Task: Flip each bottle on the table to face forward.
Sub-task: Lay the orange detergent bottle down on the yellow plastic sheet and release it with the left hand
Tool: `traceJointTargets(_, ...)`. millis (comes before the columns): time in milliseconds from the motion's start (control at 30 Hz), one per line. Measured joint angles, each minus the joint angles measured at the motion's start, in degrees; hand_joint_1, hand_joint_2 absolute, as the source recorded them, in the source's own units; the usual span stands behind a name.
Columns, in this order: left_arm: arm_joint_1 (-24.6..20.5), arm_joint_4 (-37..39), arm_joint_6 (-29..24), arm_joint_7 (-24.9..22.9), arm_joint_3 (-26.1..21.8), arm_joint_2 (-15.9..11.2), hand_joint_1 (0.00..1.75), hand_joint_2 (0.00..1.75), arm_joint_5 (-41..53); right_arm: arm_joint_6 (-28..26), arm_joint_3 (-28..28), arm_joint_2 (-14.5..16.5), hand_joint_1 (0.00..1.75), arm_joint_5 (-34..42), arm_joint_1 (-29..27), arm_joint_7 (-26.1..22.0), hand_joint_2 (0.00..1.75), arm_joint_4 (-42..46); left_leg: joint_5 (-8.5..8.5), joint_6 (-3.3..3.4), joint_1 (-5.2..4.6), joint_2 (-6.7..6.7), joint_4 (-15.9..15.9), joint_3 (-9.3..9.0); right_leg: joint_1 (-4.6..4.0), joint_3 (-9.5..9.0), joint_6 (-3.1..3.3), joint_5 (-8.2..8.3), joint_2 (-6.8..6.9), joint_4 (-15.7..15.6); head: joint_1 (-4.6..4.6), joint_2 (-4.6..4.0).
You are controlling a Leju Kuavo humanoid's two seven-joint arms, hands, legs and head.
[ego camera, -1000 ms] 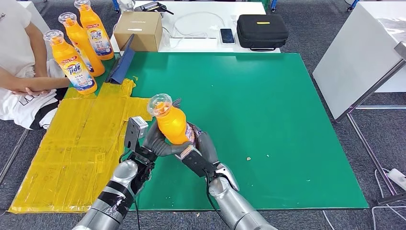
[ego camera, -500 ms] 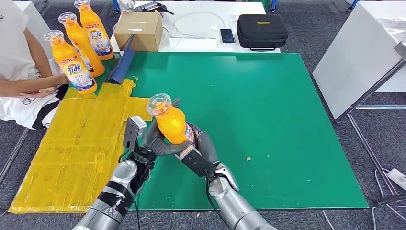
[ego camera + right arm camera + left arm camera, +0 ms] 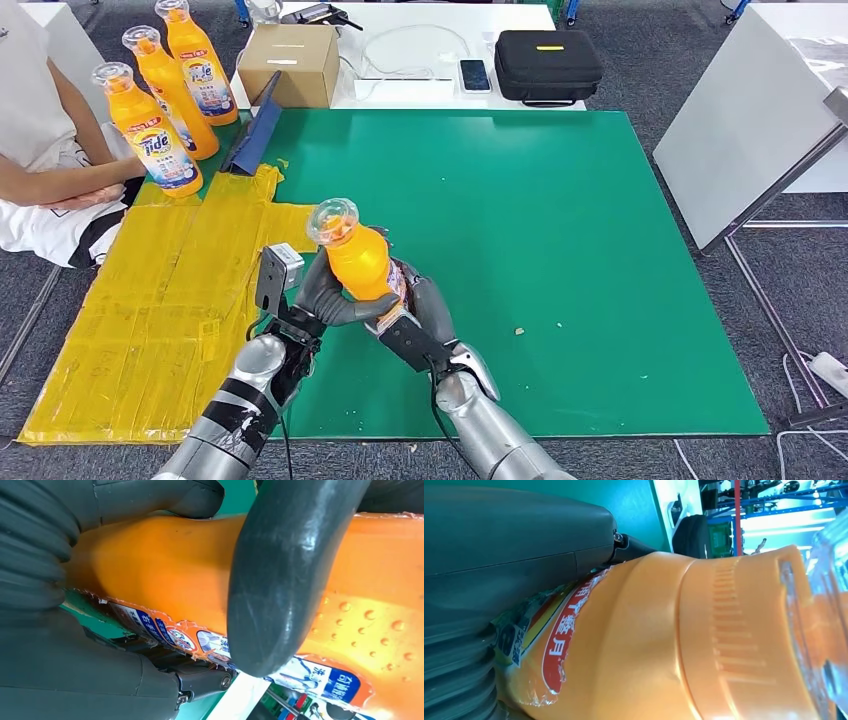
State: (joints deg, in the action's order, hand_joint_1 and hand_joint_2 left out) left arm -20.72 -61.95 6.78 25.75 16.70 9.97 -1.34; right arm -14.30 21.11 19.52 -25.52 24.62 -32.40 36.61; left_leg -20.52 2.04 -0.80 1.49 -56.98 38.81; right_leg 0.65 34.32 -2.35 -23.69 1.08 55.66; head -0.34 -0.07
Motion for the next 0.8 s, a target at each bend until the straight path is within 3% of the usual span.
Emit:
traceJointTargets(167, 0.08, -0.04, -0.01, 0.01, -0.21, 0.00, 1.75, 1.75, -0.21, 0.03, 0.00, 0.04, 1.74, -0.07, -0.21, -0.01, 1.75, 0.00, 0.00, 0.00, 0.00, 0.00, 0.00, 0.00, 0.00, 0.00, 0.00, 0.00, 0.00, 0.00, -0.01, 0.01)
traceJointTargets(200, 0.11, -0.05, -0.01, 0.01, -0.25, 0.00, 1.75, 1.75, -0.26, 0.02, -0.01, 0.04, 1.65, -0.11, -0.22, -0.01, 1.75, 0.00, 0.00, 0.00, 0.00, 0.00, 0.00, 0.00, 0.00, 0.00, 0.00, 0.00, 0.00, 0.00, 0.00, 0.01)
traceJointTargets(333, 0.24, -0.10, -0.03, 0.02, -0.30, 0.01, 1.75, 1.75, -0.34, -0.33, -0.08, 0.00, 0.07, -0.15, -0.31, -0.20, 1.75, 0.01, 0.00, 0.00, 0.00, 0.00, 0.00, 0.00, 0.00, 0.00, 0.00, 0.00, 0.00, 0.00, 0.00, 0.00)
traceJointTargets(367, 0.26, -0.13, -0.05, 0.02, -0.33, 0.01, 1.75, 1.75, -0.33, -0.50, -0.09, -0.02, 0.00, -0.15, -0.42, -0.26, 1.75, 0.04, 0.00, 0.00, 0.00, 0.00, 0.00, 0.00, 0.00, 0.00, 0.00, 0.00, 0.00, 0.00, 0.00, 0.00)
traceJointTargets(800, -0.11, -3.03, -1.84, 0.74, -3.36, -0.56, 1.75, 1.75, 0.10, -1.33, -1.50, -2.36, 0.00, 0.67, -7.11, -0.15, 1.75, 10.02, 0.00, 0.00, 0.00, -0.03, 0.00, 0.03, -0.01, -0.02, 0.00, 0.00, 0.01, 0.00, 0.01, 0.00)
